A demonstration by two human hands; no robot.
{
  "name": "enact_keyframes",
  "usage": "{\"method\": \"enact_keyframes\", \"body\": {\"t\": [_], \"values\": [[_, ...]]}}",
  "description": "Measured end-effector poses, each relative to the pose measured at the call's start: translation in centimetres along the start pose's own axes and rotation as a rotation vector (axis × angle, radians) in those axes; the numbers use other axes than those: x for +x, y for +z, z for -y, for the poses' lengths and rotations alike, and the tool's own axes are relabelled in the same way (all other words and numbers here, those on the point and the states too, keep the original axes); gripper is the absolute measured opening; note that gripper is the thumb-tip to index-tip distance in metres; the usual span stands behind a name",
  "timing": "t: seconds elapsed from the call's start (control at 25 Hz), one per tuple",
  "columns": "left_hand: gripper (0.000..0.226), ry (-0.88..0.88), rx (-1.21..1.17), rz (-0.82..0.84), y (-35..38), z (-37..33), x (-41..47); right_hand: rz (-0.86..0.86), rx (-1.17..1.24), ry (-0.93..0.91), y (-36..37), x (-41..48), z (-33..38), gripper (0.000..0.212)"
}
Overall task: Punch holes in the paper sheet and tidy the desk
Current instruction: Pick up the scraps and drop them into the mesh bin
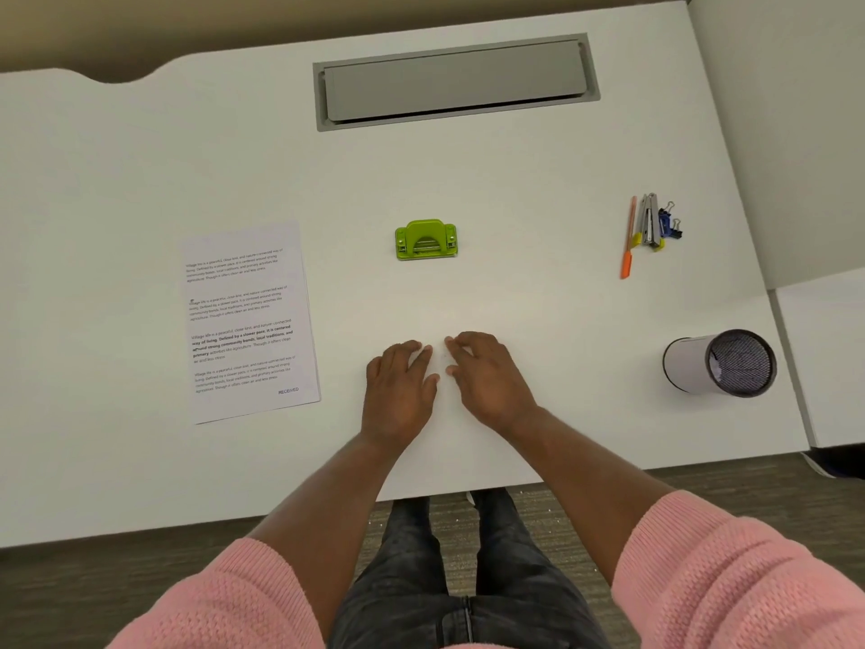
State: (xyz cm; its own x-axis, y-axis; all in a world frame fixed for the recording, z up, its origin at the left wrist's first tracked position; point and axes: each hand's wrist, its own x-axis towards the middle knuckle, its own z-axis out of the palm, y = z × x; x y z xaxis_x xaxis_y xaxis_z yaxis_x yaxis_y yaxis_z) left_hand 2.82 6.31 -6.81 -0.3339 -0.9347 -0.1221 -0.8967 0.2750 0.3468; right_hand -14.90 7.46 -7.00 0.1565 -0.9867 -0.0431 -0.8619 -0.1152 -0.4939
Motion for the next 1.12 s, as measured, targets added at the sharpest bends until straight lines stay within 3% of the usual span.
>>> {"method": "enact_keyframes", "body": {"t": [0.36,0.64,0.92,1.12], "values": [[0.020,-0.068,-0.092,-0.027,-1.1,-1.0,1.2,-0.049,-0.029,-0.038,0.1,1.4,0.4,0.004],[0.019,-0.084,-0.083,0.014,-1.4,-0.8,2.0,0.033,-0.281,-0.078,0.1,1.8,1.2,0.015],[0.020,-0.068,-0.050,-0.005,-1.2,-1.0,2.1,-0.025,-0.040,0.224,-0.2,0.8,-0.3,0.031],[0.012,0.091,0.068,-0.031,-1.1,-1.0,2.6,-0.039,-0.003,0.285,-0.2,1.0,-0.3,0.030]]}}
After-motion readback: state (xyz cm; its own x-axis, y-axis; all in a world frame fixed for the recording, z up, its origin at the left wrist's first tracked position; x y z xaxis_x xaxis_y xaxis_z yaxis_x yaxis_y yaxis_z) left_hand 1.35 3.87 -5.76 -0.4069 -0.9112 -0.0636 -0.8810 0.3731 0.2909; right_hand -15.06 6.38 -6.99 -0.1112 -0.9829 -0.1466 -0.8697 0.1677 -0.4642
